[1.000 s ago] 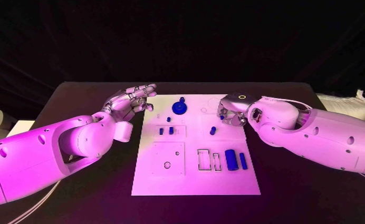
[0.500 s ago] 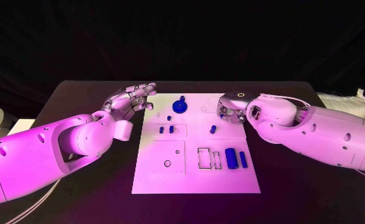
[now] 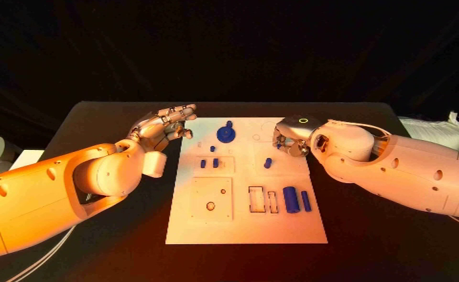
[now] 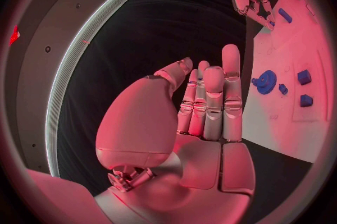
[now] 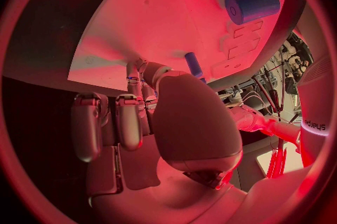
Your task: Assemble the parts on the task board
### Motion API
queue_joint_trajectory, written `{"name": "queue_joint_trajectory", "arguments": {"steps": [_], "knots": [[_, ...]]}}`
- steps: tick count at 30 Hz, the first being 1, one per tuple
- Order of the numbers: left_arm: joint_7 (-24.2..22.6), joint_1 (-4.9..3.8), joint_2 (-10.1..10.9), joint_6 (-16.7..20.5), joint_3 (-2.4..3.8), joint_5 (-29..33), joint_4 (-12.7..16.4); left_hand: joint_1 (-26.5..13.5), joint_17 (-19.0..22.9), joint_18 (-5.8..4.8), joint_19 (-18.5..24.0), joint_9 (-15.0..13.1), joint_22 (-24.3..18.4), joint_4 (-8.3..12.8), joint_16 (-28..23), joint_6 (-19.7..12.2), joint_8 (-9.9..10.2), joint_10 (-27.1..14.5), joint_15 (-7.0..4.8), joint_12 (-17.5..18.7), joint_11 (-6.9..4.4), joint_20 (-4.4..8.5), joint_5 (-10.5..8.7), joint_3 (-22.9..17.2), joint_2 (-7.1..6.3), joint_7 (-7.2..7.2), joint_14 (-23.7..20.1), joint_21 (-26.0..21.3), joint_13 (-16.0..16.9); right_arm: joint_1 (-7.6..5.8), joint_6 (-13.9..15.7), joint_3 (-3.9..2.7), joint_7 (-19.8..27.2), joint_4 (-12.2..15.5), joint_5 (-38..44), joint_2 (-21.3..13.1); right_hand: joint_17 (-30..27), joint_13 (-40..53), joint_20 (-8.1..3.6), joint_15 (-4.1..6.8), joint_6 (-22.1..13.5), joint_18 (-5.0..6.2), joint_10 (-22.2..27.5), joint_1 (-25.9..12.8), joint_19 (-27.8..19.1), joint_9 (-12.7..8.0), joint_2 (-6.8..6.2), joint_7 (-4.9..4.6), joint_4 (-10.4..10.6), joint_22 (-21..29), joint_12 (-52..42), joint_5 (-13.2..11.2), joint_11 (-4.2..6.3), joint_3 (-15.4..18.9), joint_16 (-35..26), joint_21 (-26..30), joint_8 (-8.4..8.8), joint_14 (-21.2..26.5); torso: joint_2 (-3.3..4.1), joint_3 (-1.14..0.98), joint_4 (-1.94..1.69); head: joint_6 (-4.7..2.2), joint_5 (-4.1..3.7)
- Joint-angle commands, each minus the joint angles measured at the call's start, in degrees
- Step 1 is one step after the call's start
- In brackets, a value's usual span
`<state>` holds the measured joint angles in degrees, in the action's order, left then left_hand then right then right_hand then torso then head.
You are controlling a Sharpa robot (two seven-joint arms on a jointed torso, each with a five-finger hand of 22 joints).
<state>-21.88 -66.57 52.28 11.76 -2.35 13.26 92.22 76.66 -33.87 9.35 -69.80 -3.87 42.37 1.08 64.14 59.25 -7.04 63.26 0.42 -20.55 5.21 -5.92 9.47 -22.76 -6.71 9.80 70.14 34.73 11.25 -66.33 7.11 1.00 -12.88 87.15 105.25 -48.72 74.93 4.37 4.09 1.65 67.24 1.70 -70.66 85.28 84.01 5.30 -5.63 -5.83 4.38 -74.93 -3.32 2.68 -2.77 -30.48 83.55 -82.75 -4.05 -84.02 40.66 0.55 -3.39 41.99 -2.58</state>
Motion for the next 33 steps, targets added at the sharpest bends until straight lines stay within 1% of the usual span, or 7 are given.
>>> {"name": "queue_joint_trajectory", "arguments": {"steps": [1,6,13,19,26,29,33], "knots": [[-0.03,0.00,0.00,-0.31,0.02,0.23,0.12,0.11,0.06,1.04,-0.22,0.05,-0.11,0.12,0.42,-0.45,-0.14,-0.53,0.02,-0.26,-0.08,-0.16,0.29,0.12,0.28,0.00,-0.31,-0.35,0.12,0.24,2.80,0.06,-0.17,0.54,0.75,-0.17,6.36,0.11,-0.08,0.14,0.61,0.75,-0.93,-0.35,0.94,0.10,0.12,-0.05,-0.18,-5.03,-0.41,0.09,0.33,-0.22,-0.12,-0.13,-0.12,-4.33,-0.03,-0.01,-0.04,-0.10,-0.12],[0.00,0.00,0.02,-0.32,0.02,0.22,0.13,0.13,0.13,1.03,-0.22,0.05,-0.12,0.16,0.44,-0.56,-0.14,-0.71,0.05,-0.41,-0.03,-0.18,0.29,0.14,0.31,0.05,-0.35,-0.38,0.16,0.21,3.98,-0.17,-0.55,1.01,0.72,-0.71,6.38,0.05,-0.06,0.12,0.67,0.74,-1.00,-0.56,0.96,0.13,0.05,-0.07,-0.20,-5.07,-0.42,0.08,0.32,-0.25,-0.09,-0.15,-0.13,-4.33,0.03,0.01,0.02,-0.27,-0.24],[0.09,0.00,0.00,-0.36,0.02,0.21,0.10,0.12,0.19,1.03,-0.22,0.05,-0.15,0.19,0.50,-0.74,-0.15,-1.00,0.11,-0.64,0.03,-0.22,0.28,0.18,0.33,0.11,-0.39,-0.42,0.22,0.16,4.34,-0.42,-0.82,1.74,0.62,-1.39,6.36,-0.04,-0.01,0.07,0.76,0.74,-1.10,-0.93,0.98,0.18,-0.08,-0.12,-0.24,-5.09,-0.41,0.08,0.29,-0.26,-0.10,-0.16,-0.13,-4.34,0.01,-0.02,0.02,-0.28,-0.30],[0.17,0.00,0.02,-0.35,0.01,0.20,0.08,0.11,0.29,1.02,-0.22,0.05,-0.16,0.20,0.49,-0.82,-0.16,-1.13,0.13,-0.74,0.07,-0.24,0.28,0.21,0.33,0.14,-0.45,-0.44,0.24,0.09,4.45,-0.70,-0.96,3.25,0.30,-2.43,6.28,-0.12,0.02,0.04,0.85,0.73,-1.19,-1.27,1.00,0.22,-0.24,-0.14,-0.27,-5.11,-0.41,0.07,0.27,-0.22,-0.16,-0.17,-0.14,-4.32,-0.02,0.04,0.04,-0.26,-0.34],[0.19,0.01,0.11,-0.32,0.01,0.20,0.06,0.08,0.33,1.02,-0.22,0.04,-0.17,0.20,0.52,-0.91,-0.17,-1.29,0.16,-0.88,0.10,-0.27,0.28,0.24,0.34,0.18,-0.47,-0.46,0.28,-0.08,5.06,-1.24,-1.07,7.25,-0.45,-4.23,6.29,-0.18,0.05,0.03,0.93,0.73,-1.27,-1.56,1.02,0.27,-0.39,-0.16,-0.30,-5.13,-0.41,0.06,0.25,-0.16,-0.14,-0.19,-0.15,-4.33,-0.01,0.07,0.03,-0.25,-0.36],[0.16,0.01,0.10,-0.29,0.01,0.19,0.05,0.07,0.34,1.02,-0.22,0.04,-0.18,0.21,0.55,-0.99,-0.17,-1.42,0.18,-0.97,0.13,-0.28,0.28,0.25,0.35,0.21,-0.49,-0.47,0.30,-0.16,5.61,-1.44,-1.06,9.85,-0.65,-4.61,6.30,-0.21,0.05,0.02,0.96,0.72,-1.30,-1.67,1.05,0.28,-0.45,-0.18,-0.31,-5.18,-0.41,0.06,0.23,-0.13,-0.13,-0.23,-0.15,-4.33,-0.01,0.06,-0.04,-0.30,-0.23],[0.15,0.02,0.00,-0.41,0.01,0.19,0.03,0.07,0.39,1.02,-0.22,0.04,-0.19,0.22,0.55,-1.04,-0.18,-1.49,0.20,-1.03,0.14,-0.29,0.28,0.26,0.35,0.22,-0.51,-0.48,0.32,-0.16,6.17,-1.52,-0.87,12.06,-0.70,-4.13,6.30,-0.24,0.06,0.01,0.98,0.72,-1.31,-1.78,1.05,0.30,-0.51,-0.20,-0.32,-5.18,-0.40,0.06,0.20,-0.09,-0.13,-0.22,-0.15,-4.33,-0.02,0.06,-0.18,-0.14,0.18]]}}
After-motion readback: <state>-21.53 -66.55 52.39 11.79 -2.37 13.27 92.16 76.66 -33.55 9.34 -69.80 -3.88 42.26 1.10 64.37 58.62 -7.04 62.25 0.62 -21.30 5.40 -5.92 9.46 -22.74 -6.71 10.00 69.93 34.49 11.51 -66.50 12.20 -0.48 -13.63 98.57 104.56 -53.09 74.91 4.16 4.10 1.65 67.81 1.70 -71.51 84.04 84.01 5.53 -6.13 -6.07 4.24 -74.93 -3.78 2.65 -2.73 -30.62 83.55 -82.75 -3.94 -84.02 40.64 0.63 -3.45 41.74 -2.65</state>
